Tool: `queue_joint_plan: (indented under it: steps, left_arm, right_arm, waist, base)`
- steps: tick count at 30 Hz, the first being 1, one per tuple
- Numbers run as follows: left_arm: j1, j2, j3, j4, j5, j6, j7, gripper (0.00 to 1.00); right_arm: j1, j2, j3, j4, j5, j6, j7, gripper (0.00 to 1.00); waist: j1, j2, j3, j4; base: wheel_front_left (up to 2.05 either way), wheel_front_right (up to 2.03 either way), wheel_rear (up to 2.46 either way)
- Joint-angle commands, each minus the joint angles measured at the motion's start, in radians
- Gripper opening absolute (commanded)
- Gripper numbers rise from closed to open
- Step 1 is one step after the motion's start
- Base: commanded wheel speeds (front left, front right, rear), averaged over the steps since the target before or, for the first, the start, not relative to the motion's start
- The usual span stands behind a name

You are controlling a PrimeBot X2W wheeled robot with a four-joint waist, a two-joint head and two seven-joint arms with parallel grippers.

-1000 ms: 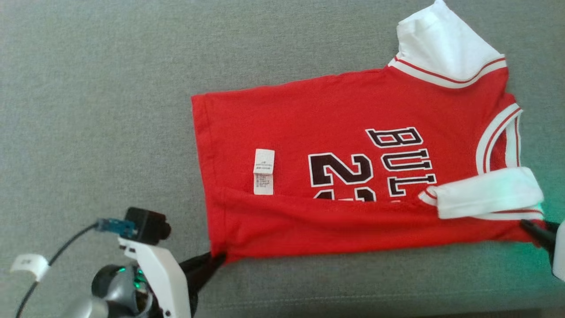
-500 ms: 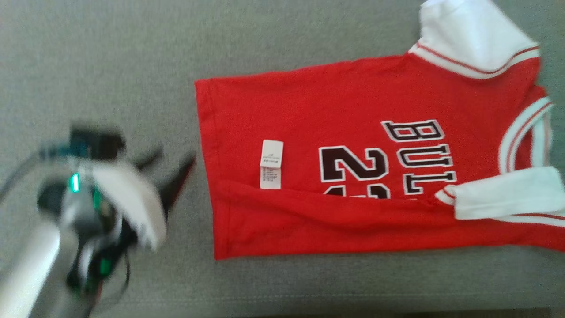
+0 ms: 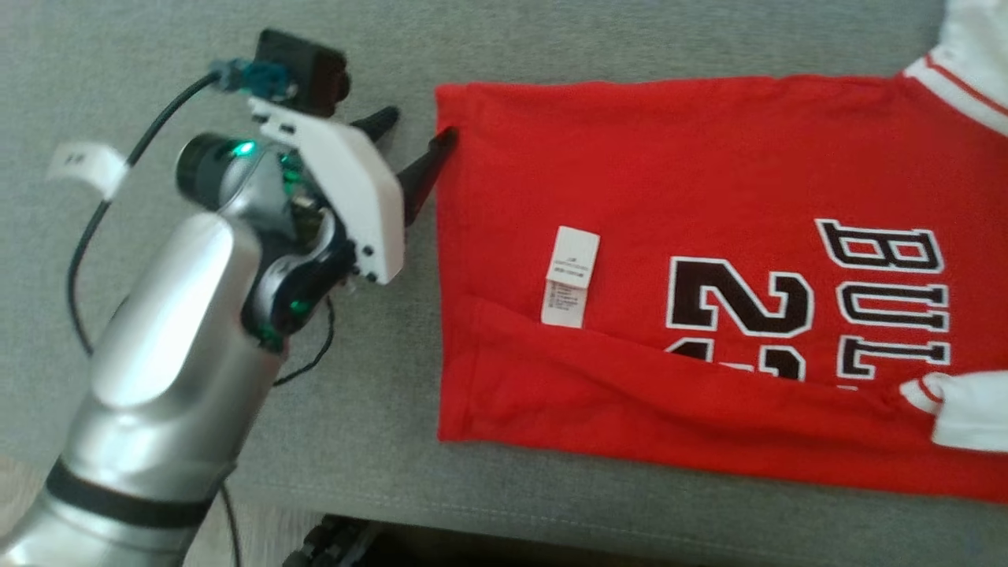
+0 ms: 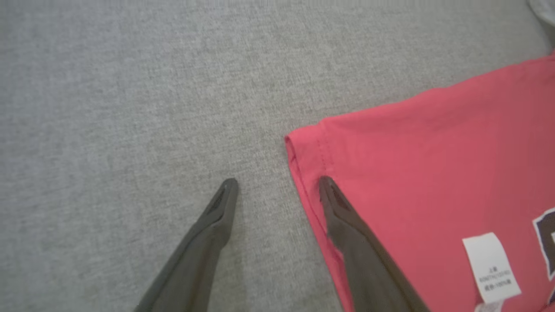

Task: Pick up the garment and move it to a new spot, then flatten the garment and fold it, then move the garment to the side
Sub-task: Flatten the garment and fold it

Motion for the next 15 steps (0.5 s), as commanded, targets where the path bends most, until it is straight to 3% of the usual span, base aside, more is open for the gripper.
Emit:
queue_joint_plan:
  steps: [1,15]
  left_arm:
    - [-0.031,0.017,0.012,0.019,0.009,-0.017,-0.001,1.0]
    - [-0.088,-0.008,-0.015,0.083,-0.011,-0.065,0.004,1.0]
  right_arm:
    - [-0.031,-0.006,0.01,0.009,-0.017,-0.001,-0.02,1.0]
    - [-0.092,0.019,0.074,0.126,0.01,-0.001,-0.062,1.0]
  waist:
    - [-0.0002,0.0,0.012,0.016]
    - [-0.0002,0.0,0.012,-0.027]
  base:
    - [0.0,0.0,0.0]
    - [0.0,0.0,0.0]
